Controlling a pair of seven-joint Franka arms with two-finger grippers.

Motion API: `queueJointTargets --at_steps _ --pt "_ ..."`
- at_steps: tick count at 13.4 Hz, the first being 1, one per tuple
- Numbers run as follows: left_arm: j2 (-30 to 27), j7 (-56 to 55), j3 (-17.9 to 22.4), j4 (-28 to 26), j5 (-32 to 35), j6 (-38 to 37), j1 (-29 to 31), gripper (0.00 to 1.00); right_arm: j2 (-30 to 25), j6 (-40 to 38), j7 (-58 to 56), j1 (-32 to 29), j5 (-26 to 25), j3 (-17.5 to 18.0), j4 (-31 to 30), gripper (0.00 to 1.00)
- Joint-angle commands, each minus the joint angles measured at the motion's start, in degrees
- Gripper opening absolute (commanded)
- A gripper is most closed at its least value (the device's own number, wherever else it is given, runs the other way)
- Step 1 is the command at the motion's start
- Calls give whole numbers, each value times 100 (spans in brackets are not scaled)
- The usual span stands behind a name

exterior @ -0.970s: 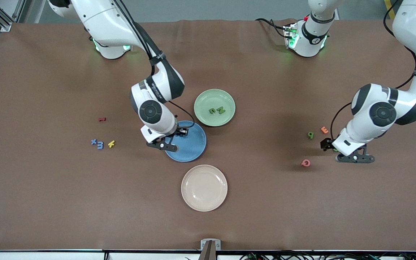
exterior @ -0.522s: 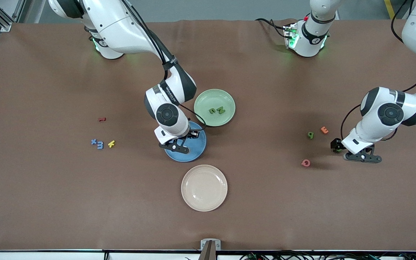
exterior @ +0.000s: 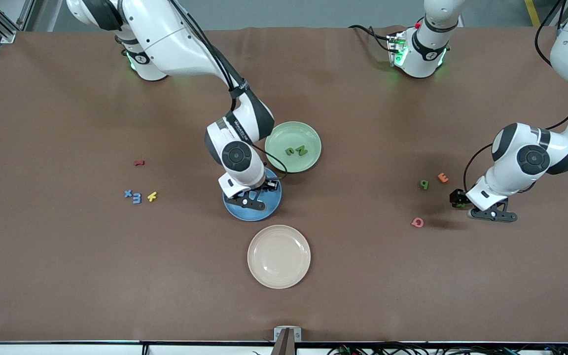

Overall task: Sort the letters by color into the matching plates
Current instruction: 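Release 'c' with the right gripper while the left gripper grasps green B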

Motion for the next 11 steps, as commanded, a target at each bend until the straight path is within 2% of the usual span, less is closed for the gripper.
queueJointTargets --at_steps 1,2,3,5,8,11 --pt "38 13 -30 -48 95 41 47 81 73 -45 52 69 95 -63 169 58" --pt "55 13 -29 -48 95 41 47 79 38 -80 52 69 95 -63 169 81" --pt "73 14 -29 -48 95 41 56 77 -58 -185 34 61 69 -72 169 98" --pt "99 14 -29 -48 95 41 56 72 -364 -955 -36 -18 25 -107 161 100" --pt "161 22 -29 -48 95 41 83 54 -1163 -1985 -439 -360 7 -160 -84 100" --pt "179 83 -12 -48 95 15 91 14 -2007 -2164 -1272 -904 -150 -160 -873 100"
